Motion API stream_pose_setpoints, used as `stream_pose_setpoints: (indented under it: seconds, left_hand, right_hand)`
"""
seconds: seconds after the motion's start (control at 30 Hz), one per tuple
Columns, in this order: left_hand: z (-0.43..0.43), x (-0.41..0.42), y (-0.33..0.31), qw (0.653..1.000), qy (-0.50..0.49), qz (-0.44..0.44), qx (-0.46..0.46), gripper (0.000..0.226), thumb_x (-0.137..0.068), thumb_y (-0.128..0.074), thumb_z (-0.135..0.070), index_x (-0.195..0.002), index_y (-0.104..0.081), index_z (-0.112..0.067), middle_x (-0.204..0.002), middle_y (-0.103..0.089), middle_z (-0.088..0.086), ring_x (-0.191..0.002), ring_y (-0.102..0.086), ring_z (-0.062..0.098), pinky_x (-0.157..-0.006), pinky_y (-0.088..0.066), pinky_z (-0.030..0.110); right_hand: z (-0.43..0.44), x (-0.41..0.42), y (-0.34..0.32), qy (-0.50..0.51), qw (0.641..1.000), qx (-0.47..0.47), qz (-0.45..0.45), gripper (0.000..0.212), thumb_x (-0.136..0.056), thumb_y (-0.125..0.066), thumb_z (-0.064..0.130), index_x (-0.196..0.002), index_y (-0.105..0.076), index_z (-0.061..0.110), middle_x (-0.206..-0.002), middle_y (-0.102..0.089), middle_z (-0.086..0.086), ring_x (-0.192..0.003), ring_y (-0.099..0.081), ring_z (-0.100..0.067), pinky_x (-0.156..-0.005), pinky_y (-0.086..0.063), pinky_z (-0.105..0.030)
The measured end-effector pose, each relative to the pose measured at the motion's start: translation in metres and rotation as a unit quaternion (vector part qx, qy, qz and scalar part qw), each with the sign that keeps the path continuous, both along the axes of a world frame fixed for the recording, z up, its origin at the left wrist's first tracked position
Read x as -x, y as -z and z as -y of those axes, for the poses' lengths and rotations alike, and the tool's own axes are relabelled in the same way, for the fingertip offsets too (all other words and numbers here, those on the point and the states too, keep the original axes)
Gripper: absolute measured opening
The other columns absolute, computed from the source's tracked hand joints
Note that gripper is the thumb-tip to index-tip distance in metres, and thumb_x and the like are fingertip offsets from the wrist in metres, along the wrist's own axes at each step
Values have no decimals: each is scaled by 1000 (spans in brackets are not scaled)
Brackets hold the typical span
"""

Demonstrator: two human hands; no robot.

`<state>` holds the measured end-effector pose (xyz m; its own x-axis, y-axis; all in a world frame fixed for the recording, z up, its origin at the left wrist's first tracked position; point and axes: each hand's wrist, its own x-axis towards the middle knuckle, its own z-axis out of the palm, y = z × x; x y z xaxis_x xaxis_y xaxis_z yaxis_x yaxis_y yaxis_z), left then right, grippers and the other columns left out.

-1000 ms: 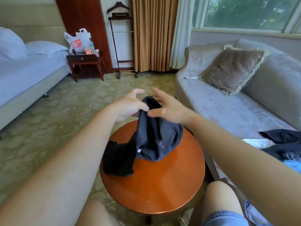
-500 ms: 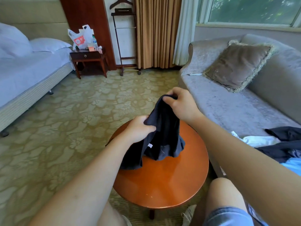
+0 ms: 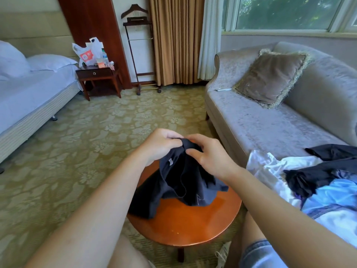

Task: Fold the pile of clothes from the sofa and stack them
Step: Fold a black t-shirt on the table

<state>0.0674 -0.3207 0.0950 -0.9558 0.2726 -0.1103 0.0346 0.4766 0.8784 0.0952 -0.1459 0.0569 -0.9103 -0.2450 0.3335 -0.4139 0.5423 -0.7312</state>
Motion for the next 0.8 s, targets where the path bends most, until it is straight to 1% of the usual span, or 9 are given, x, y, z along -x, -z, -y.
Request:
stream_pose_setpoints:
  seconds: [0.1, 0.23, 0.33, 0.43, 0.5, 0.6, 0.67, 0.73, 0.8]
  left_hand:
    - [5, -5, 11, 999, 28, 26, 4, 23, -89, -67, -10, -96, -67, -31, -97, -72, -4, -93, -69, 13, -92, -53, 34]
    - [8, -18, 46, 992, 40, 28, 114, 22, -77, -69, -17, -93, -69, -32, -95, -73, -2, -91, -69, 19, -86, -54, 38]
    - [12, -29, 66, 992, 2, 28, 123, 25, -83, -59, -11, -95, -68, -32, -94, -72, -1, -89, -68, 23, -79, -54, 37]
    - [21, -33, 66, 996, -26, 33, 77, 25, -87, -58, -13, -102, -68, -32, -99, -72, -8, -92, -68, 12, -90, -54, 41]
    - [28, -32, 59, 998, -36, 27, 49, 24, -90, -57, -11, -101, -70, -29, -99, -73, -8, -93, -68, 11, -93, -52, 43]
    - [34, -31, 40, 998, -58, 11, -11, 23, -95, -53, -12, -95, -70, -27, -98, -73, -7, -95, -68, 12, -93, -52, 39]
    - [36, -32, 21, 994, -81, 18, -71, 20, -98, -53, -17, -91, -67, -30, -97, -70, -9, -92, -67, 11, -87, -52, 33]
    - [44, -33, 1, 988, -85, 20, -125, 14, -91, -61, -16, -94, -64, -29, -103, -68, -6, -95, -65, 11, -83, -49, 28]
    - [55, -34, -17, 986, -54, 14, -159, 37, -71, -61, -5, -105, -64, -20, -118, -64, 4, -107, -62, 18, -93, -47, 33]
  right_hand:
    - [-3, -1, 1, 50, 998, 12, -38, 18, -92, -62, 14, -105, -72, 21, -95, -67, 15, -94, -61, -1, -80, -43, -15]
    - [-15, 4, -13, 110, 991, 52, -60, 14, -93, -61, 17, -102, -71, 16, -97, -70, 8, -94, -63, -8, -84, -47, -22]
    - [-26, 8, -20, 148, 984, 82, -58, 13, -93, -60, 19, -100, -71, 19, -93, -69, 8, -93, -63, -9, -83, -48, -25]
    - [-40, 13, -27, 192, 976, 94, -47, 11, -94, -58, 21, -94, -69, 20, -84, -66, 11, -87, -61, -9, -73, -45, -21]
    - [-53, 17, -28, 213, 974, 76, -25, 11, -96, -57, 22, -93, -67, 18, -83, -64, 7, -86, -58, -13, -69, -40, -25]
    - [-66, 21, -24, 214, 975, 54, 2, 14, -96, -57, 25, -88, -64, 17, -84, -64, -1, -88, -60, -20, -70, -37, -27]
    - [-70, 20, -23, 204, 978, 47, 17, 18, -96, -58, 30, -84, -63, 18, -81, -65, 2, -83, -59, -17, -66, -39, -26]
    - [-72, 17, -25, 182, 981, 56, 32, 20, -94, -60, 34, -78, -62, 22, -76, -63, 10, -75, -56, -8, -64, -39, -20]
    - [-73, 11, -34, 142, 985, 84, 43, 18, -92, -64, 29, -76, -60, 22, -72, -59, 11, -69, -52, -5, -64, -38, -20]
